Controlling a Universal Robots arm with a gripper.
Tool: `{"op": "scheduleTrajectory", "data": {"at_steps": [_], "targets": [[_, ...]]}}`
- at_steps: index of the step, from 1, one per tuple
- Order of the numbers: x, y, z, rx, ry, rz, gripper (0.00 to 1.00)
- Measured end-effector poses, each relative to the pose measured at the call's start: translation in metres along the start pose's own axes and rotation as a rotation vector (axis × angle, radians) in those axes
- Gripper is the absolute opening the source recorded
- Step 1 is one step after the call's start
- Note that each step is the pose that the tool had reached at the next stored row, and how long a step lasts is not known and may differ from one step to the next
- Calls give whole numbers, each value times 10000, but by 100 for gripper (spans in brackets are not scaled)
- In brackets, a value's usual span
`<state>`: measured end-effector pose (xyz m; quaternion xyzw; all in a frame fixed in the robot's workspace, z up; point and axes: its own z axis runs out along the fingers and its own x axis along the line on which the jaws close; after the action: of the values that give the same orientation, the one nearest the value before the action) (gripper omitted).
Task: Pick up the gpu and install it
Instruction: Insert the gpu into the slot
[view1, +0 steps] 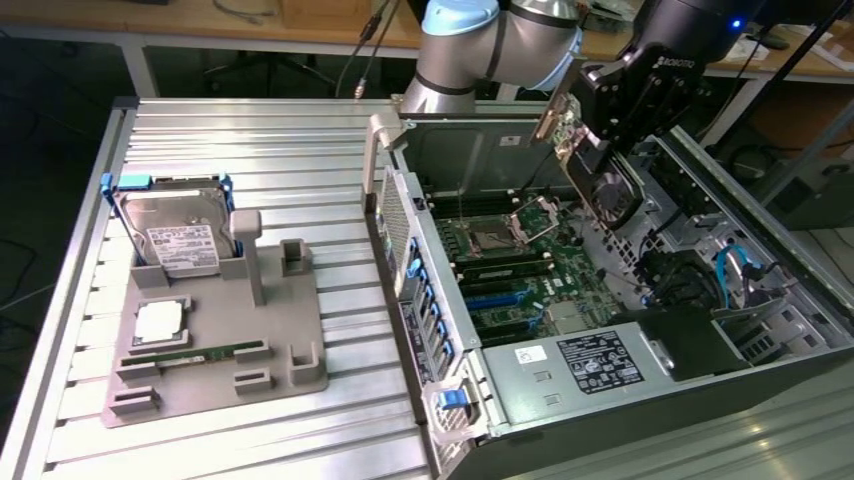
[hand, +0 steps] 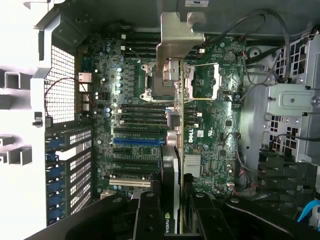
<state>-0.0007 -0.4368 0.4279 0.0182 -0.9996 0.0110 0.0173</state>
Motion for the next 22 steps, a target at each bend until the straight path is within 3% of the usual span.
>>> {"op": "scheduleTrajectory", "data": {"at_steps": [10, 22], "targets": [[0, 0, 0, -1, 0, 0, 27], [-2, 1, 3, 17, -11, -514, 27]]}}
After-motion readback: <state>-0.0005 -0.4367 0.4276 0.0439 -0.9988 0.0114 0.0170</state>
